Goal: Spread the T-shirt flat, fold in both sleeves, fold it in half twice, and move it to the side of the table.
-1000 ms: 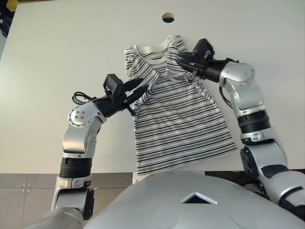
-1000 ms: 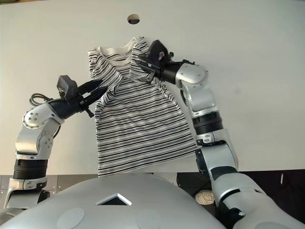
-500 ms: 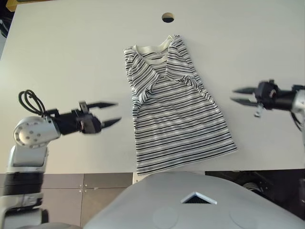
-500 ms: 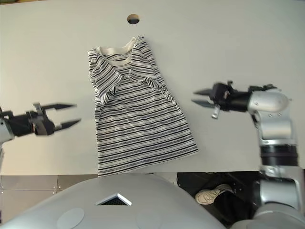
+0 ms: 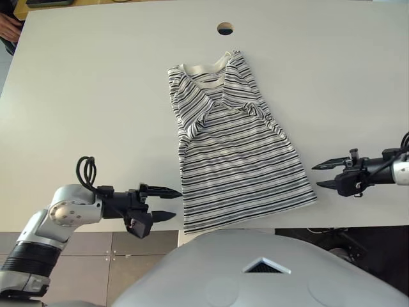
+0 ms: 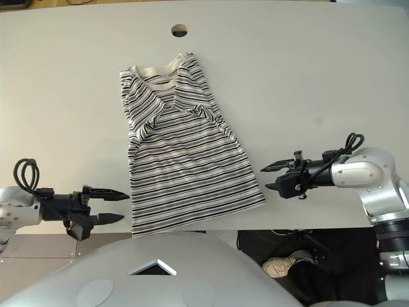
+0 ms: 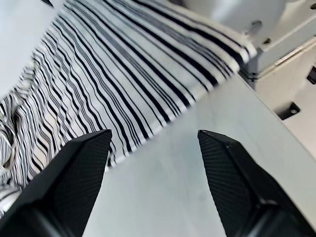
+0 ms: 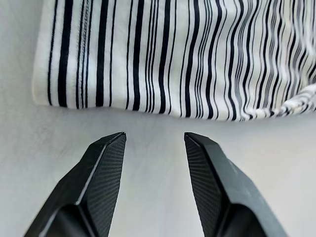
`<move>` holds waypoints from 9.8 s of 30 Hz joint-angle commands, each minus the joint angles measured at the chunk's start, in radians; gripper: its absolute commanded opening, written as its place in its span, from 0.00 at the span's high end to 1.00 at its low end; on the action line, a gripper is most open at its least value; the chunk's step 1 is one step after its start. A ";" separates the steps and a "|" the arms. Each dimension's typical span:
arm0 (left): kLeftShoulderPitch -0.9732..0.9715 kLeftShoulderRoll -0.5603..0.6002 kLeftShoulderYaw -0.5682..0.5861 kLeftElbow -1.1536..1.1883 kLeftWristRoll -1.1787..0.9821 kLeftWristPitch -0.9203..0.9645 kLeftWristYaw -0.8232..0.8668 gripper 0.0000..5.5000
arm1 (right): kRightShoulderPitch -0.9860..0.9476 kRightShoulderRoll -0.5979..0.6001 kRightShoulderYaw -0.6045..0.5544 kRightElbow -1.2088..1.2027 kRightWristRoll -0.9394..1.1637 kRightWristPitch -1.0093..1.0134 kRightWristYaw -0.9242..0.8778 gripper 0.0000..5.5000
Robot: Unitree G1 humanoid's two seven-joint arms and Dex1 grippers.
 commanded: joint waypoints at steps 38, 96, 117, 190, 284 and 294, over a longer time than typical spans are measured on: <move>-0.062 0.022 -0.293 -0.057 -0.077 0.172 0.058 0.98 | 0.023 -0.037 0.247 -0.037 -0.033 0.028 -0.074 0.98; -0.960 -0.568 0.362 0.957 -0.511 1.193 0.311 0.89 | -0.974 0.840 -0.267 1.155 0.403 0.700 -0.661 0.80; -0.430 -0.431 -0.085 0.101 -0.252 0.473 -0.124 0.89 | -0.789 0.674 0.316 0.874 -0.434 0.042 -0.864 0.80; -0.262 -0.121 -0.200 0.137 0.145 0.103 0.324 0.53 | -0.168 0.134 0.228 0.237 -0.311 -0.221 -0.326 0.41; -0.265 -0.205 0.042 0.090 -0.620 1.022 -0.325 0.90 | -0.160 0.305 0.070 -0.142 0.563 0.777 0.000 0.83; -0.374 -0.281 0.144 0.236 -0.625 1.137 -0.244 0.64 | -0.261 0.391 0.030 -0.026 0.502 0.875 -0.153 0.68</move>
